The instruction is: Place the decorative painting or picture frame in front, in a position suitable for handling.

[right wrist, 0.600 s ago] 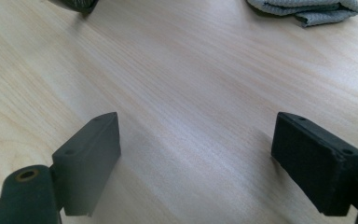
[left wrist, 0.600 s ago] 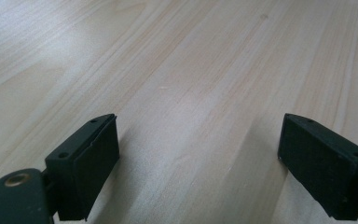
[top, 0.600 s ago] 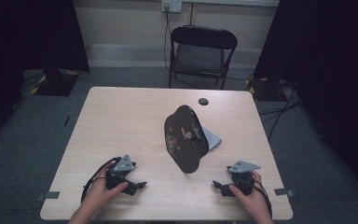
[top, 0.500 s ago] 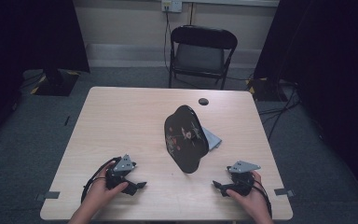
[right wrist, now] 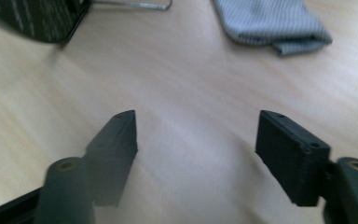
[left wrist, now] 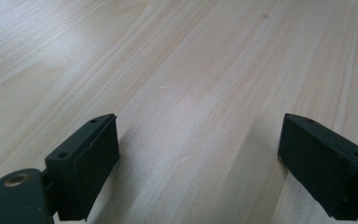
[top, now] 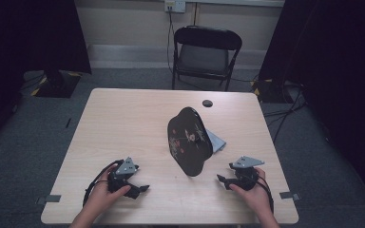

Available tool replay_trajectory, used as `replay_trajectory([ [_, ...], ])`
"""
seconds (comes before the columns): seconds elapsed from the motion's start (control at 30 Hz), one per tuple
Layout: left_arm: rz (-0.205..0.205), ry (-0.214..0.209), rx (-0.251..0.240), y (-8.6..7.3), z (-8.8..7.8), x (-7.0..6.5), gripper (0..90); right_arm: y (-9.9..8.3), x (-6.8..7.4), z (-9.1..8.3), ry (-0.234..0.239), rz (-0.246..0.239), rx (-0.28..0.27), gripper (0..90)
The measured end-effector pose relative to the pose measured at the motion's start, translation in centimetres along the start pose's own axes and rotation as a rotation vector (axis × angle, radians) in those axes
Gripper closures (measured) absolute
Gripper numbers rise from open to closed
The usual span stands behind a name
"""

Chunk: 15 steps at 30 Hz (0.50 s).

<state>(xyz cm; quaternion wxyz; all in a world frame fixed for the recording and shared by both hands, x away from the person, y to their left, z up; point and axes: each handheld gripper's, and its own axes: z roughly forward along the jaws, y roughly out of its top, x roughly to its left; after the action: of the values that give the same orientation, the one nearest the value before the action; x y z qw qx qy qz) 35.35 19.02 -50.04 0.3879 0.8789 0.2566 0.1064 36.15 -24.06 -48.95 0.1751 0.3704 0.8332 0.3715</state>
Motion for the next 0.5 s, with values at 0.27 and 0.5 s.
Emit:
replay_trajectory([
  [0.27,0.000,0.000,0.000,0.0,0.0,0.0,12.0,3.6,-2.2,1.8,-0.019,0.033,-0.035,43.6],
  [0.5,0.001,0.000,0.001,0.0,0.0,0.0,12.0,6.3,-4.0,4.1,-0.069,0.022,-0.041,48.3],
])
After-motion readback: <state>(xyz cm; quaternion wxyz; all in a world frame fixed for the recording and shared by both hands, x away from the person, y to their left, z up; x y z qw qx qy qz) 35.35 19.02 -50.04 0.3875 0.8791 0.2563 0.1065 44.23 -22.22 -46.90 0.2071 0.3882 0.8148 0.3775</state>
